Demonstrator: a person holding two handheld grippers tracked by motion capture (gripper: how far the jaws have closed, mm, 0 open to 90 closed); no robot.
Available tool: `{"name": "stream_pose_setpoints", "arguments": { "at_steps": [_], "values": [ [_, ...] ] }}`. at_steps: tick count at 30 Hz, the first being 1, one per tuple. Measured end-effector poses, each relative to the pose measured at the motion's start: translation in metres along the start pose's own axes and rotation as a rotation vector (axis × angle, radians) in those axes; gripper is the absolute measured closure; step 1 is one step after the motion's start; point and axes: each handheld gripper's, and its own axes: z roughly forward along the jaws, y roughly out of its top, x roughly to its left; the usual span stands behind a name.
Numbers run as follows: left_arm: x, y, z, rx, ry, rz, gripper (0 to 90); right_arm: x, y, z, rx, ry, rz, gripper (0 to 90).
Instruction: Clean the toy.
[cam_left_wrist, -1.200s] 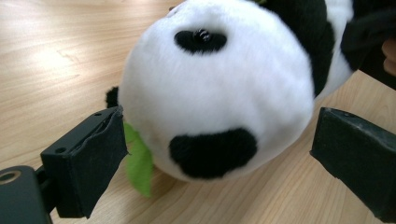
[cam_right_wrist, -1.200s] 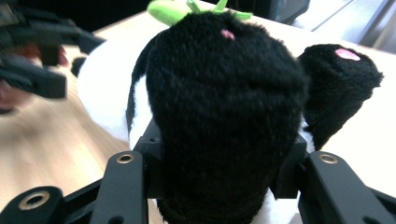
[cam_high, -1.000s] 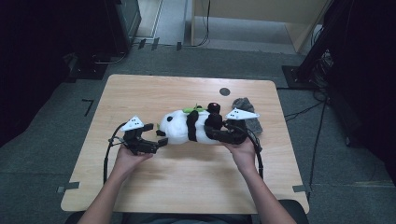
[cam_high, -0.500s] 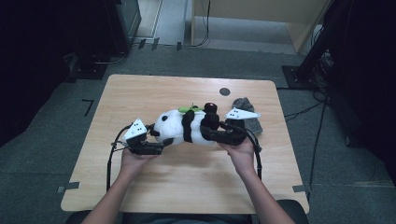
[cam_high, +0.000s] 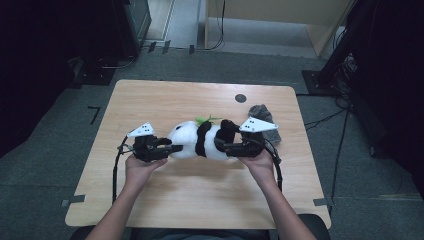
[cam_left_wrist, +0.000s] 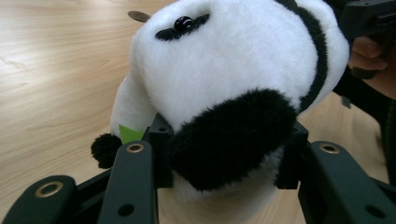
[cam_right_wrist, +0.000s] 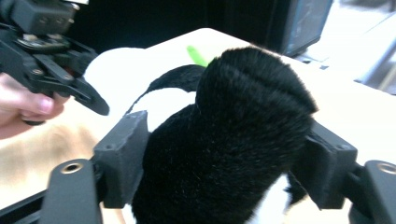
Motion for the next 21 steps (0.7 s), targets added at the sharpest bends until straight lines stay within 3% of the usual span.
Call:
{"name": "stream_pose_setpoints", "arguments": {
  "at_steps": [2, 6, 8, 10, 13, 15, 17, 21],
  "values": [
    [0.002, 0.001, -0.004, 0.005, 0.020, -0.005, 54.1, 0.000, -0.001, -0.002, -0.005, -0.013, -0.012, 24.2],
    [0.009, 0.004, -0.014, -0.017, 0.037, -0.049, 54.1, -0.002, -0.005, -0.006, -0.027, 0.015, -0.012, 18.6],
    [0.011, 0.005, -0.018, -0.032, 0.041, -0.060, 54.1, -0.003, -0.008, -0.005, -0.016, 0.044, 0.005, 14.7],
    [0.009, 0.008, -0.023, -0.042, 0.042, -0.075, 53.9, -0.003, -0.012, -0.002, 0.003, 0.038, 0.009, 8.6],
    [0.003, 0.012, -0.025, -0.044, 0.026, -0.082, 53.6, -0.001, -0.015, 0.007, 0.038, 0.068, -0.011, 0.0],
    [0.000, 0.014, -0.023, -0.031, -0.003, -0.091, 53.5, 0.002, -0.018, 0.013, 0.059, 0.080, -0.033, 0.0],
    [-0.002, 0.015, -0.017, 0.010, -0.045, -0.108, 53.3, 0.004, -0.019, 0.019, 0.065, 0.062, -0.051, 0.0],
    [0.000, 0.015, -0.016, 0.033, -0.050, -0.134, 52.3, 0.006, -0.024, 0.023, 0.043, 0.042, -0.078, 7.2]
  ]
}}
